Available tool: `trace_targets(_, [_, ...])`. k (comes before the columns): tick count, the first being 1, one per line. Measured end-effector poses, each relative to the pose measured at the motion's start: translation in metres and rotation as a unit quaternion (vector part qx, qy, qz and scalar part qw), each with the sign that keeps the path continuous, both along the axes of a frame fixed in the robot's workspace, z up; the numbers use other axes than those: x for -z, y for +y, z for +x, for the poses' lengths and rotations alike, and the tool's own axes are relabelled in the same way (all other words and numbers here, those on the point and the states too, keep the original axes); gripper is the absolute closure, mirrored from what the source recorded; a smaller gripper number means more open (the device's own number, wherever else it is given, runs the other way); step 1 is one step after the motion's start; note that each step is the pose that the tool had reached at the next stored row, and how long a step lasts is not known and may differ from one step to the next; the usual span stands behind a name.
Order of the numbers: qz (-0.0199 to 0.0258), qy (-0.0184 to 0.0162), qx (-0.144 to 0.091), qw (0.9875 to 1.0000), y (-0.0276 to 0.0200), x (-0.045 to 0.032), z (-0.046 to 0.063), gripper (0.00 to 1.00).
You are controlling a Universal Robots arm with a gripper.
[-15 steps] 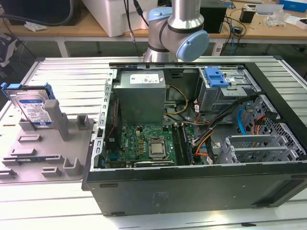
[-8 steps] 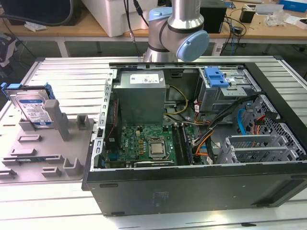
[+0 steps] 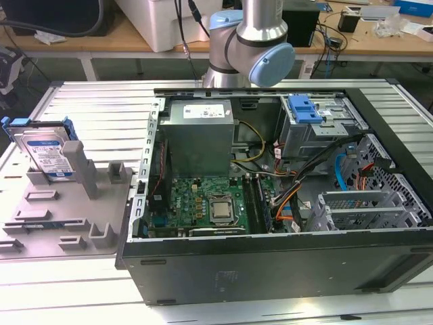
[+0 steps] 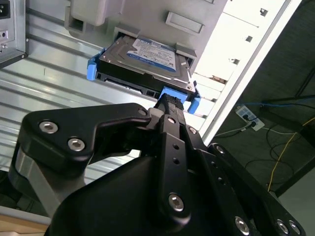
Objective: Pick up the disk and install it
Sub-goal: 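Pick up the disk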
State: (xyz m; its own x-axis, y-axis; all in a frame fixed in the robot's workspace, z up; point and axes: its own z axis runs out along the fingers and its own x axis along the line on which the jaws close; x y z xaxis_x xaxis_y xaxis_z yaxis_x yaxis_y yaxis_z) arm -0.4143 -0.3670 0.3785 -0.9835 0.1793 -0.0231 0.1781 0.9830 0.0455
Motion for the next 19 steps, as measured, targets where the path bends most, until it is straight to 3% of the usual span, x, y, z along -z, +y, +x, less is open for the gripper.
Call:
trace_targets(2, [0.0002,0.0004,0.0,1.0,0.0001,0.0002,0.002,0.89])
trace_targets(8, [0.0074,0.0153,0.0,0.9999,0.0022,0.0013,0.009,0.89])
trace_targets(9, [0.0109,0.027,0.0,0.9996,0.0027,0.0015,0.011,0.89])
trace_targets(10, [0.0111,0.038,-0.001,0.9992,0.0035,0.0014,0.013,0.89])
trace_targets(11, [0.011,0.0433,-0.006,0.999,0.0037,0.0015,0.013,0.89])
trace_targets(14, [0.0102,0.0477,-0.026,0.9985,0.0038,0.0017,0.014,0.89])
trace_targets(17, [0.0095,0.0479,-0.043,0.9979,0.0039,0.0018,0.014,0.89])
trace_targets(19, [0.0085,0.048,-0.063,0.9968,0.0041,0.0018,0.014,0.89])
